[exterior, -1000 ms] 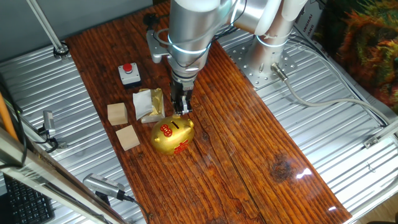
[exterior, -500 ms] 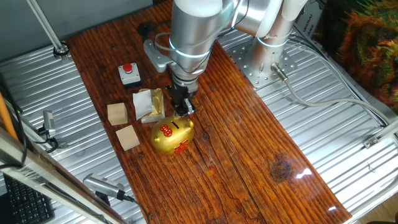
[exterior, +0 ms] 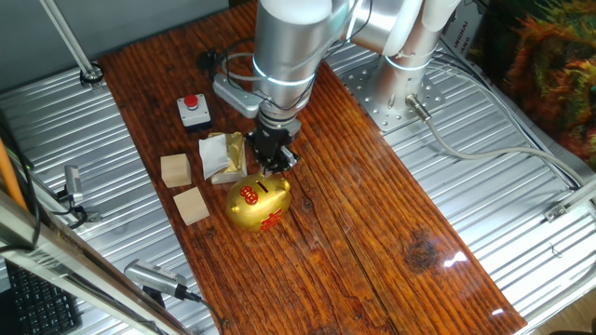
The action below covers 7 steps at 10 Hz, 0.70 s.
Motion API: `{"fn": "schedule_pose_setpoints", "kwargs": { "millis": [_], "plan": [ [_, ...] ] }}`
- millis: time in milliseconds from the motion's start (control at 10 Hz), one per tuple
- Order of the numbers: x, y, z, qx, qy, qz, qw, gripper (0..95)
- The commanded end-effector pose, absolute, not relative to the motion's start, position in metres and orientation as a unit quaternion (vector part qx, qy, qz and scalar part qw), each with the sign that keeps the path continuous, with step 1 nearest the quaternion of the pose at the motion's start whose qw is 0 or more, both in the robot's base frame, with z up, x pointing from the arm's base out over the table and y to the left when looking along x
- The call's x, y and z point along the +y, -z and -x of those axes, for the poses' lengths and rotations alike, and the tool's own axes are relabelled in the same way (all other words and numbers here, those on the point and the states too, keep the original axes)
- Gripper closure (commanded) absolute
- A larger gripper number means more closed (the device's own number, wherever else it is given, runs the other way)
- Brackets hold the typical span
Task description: Drop coins into a piggy bank
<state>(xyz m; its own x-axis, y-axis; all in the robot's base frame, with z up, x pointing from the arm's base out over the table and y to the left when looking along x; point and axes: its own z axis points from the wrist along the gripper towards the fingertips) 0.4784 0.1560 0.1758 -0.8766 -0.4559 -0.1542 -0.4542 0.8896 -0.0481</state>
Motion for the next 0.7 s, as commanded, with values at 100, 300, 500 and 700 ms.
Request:
{"fn": "schedule_pose_setpoints", "kwargs": {
  "millis": [100,300,500,700],
  "plan": [
    [0.1559,-0.1759,-0.4789,0.946,0.004,0.314,0.085,95.0],
    [0.1559,-0.1759,-0.4789,0.929,0.009,0.361,0.086,95.0],
    [0.1559,-0.1759,-0.4789,0.917,0.011,0.389,0.086,95.0],
    [0.156,-0.1758,-0.4789,0.907,0.011,0.413,0.079,95.0]
  ]
}}
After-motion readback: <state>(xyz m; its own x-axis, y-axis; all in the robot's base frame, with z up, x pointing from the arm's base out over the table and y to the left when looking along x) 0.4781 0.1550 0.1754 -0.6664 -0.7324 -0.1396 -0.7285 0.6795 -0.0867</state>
